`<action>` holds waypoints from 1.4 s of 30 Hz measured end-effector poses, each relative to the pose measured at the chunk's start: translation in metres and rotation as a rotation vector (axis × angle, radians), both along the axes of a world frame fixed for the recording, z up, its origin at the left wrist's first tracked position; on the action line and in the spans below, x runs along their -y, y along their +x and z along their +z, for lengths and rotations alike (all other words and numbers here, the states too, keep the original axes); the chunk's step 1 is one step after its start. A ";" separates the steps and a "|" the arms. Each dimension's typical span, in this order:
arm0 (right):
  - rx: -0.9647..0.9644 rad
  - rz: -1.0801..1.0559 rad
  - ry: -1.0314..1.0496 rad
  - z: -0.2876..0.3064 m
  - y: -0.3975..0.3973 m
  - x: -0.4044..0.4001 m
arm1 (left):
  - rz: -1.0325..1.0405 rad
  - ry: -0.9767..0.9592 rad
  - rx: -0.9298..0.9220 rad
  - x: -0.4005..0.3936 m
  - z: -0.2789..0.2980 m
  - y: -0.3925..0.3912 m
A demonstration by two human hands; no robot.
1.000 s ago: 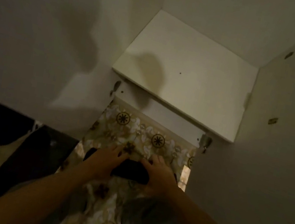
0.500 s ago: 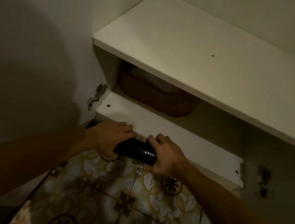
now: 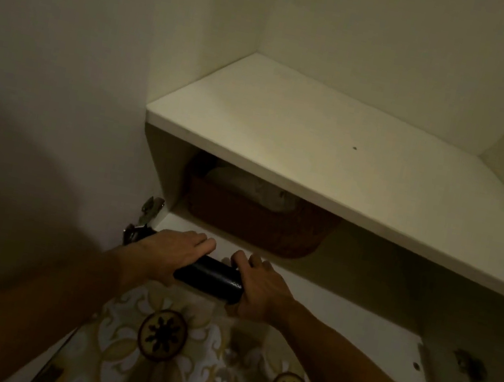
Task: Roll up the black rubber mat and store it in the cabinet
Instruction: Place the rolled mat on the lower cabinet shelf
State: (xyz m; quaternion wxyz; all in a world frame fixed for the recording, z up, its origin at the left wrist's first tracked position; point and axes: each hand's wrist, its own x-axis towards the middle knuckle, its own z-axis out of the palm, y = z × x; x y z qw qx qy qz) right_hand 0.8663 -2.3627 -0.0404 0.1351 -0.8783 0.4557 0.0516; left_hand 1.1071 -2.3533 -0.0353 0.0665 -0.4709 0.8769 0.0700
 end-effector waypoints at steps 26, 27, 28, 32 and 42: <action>-0.121 -0.104 -0.206 -0.008 -0.057 0.025 | 0.270 -0.311 0.271 0.022 -0.025 -0.022; -0.113 -0.114 -0.185 -0.008 -0.056 0.025 | 0.275 -0.312 0.277 0.023 -0.026 -0.024; -0.105 -0.120 -0.170 -0.008 -0.054 0.024 | 0.280 -0.311 0.284 0.023 -0.026 -0.025; -0.104 -0.116 -0.204 -0.009 -0.049 0.020 | 0.281 -0.303 0.323 0.023 -0.021 -0.027; -0.088 -0.129 -0.137 0.001 -0.037 0.019 | 0.312 -0.278 0.322 0.018 -0.021 -0.020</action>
